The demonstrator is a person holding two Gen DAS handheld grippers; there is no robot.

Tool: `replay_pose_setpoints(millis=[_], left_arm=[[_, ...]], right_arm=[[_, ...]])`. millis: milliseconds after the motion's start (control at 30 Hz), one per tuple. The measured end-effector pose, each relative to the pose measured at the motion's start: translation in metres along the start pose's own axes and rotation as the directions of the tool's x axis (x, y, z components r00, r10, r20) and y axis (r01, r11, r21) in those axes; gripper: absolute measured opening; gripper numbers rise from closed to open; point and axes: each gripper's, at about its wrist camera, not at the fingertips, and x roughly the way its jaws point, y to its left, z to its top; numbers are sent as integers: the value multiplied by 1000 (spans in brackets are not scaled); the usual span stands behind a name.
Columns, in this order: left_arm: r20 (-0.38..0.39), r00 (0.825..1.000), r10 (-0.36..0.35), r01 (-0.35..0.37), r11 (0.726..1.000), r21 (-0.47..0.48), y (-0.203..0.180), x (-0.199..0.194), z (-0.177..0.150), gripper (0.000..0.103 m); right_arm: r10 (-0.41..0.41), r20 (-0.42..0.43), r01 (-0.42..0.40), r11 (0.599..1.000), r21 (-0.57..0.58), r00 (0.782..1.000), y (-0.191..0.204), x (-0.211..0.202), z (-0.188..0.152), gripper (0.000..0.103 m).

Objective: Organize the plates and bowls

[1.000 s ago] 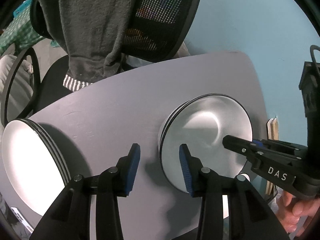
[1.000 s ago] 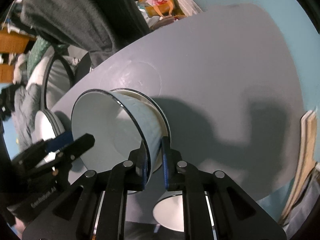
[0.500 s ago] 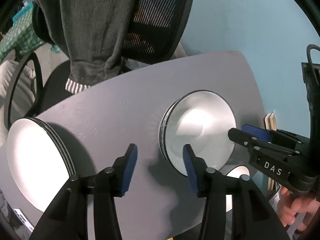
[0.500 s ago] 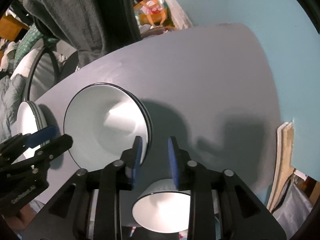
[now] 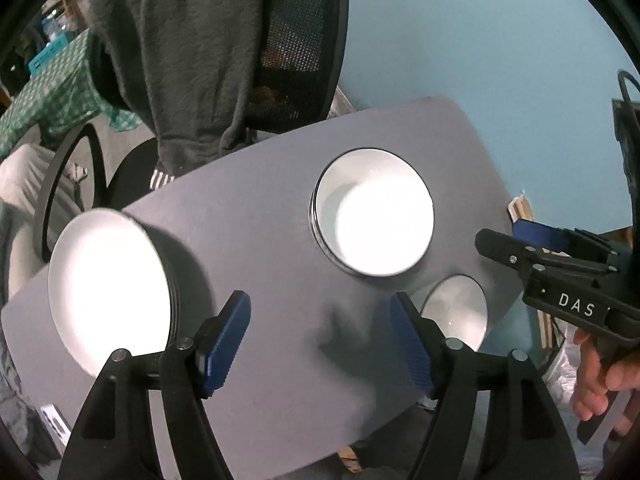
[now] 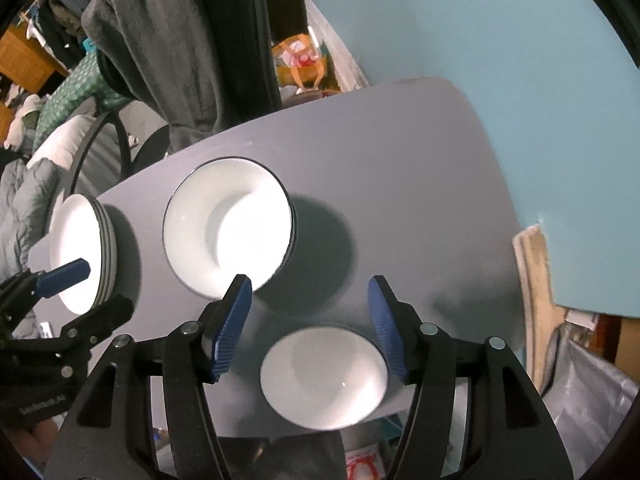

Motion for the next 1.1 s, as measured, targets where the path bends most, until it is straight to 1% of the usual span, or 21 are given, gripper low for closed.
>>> replay_pose_setpoints(millis=[67, 133, 200, 333, 467, 600, 733, 933, 1100], left_arm=[[18, 1000, 3, -3, 1000, -6, 0, -8, -7, 73], [34, 999, 16, -16, 1000, -7, -2, -14, -15, 77], [41, 999, 22, -22, 1000, -1, -5, -19, -21, 78], [38, 999, 10, -10, 1000, 14, -10, -22, -30, 78], [23, 1000, -4, 3, 1000, 29, -17, -17, -38, 78], [0, 1000, -6, 6, 998, 55, -28, -8, -43, 78], [2, 1000, -12, 12, 997, 81, -39, -7, -45, 78], [-11, 1000, -14, 15, 994, 107, -54, 5, -42, 78], [-34, 999, -13, 17, 993, 115, -64, 22, -36, 78]], right_arm=[[-16, 18, 16, 1000, -7, 1000, 3, -8, -8, 61], [-20, 34, 20, 1000, -1, 999, 4, -14, -13, 62], [-19, 46, 19, 1000, 6, 999, 5, -20, -20, 65], [-24, 64, 23, 1000, 20, 998, 8, -25, -28, 66], [-19, 69, 16, 999, 45, 997, 2, -31, -40, 66], [-27, 48, 23, 997, 69, 999, -6, -24, -50, 66], [-40, 45, 37, 997, 74, 998, -12, -24, -58, 66], [-55, 44, 52, 995, 84, 997, -24, -25, -65, 66], [-38, 33, 34, 994, 105, 999, -43, -20, -70, 66]])
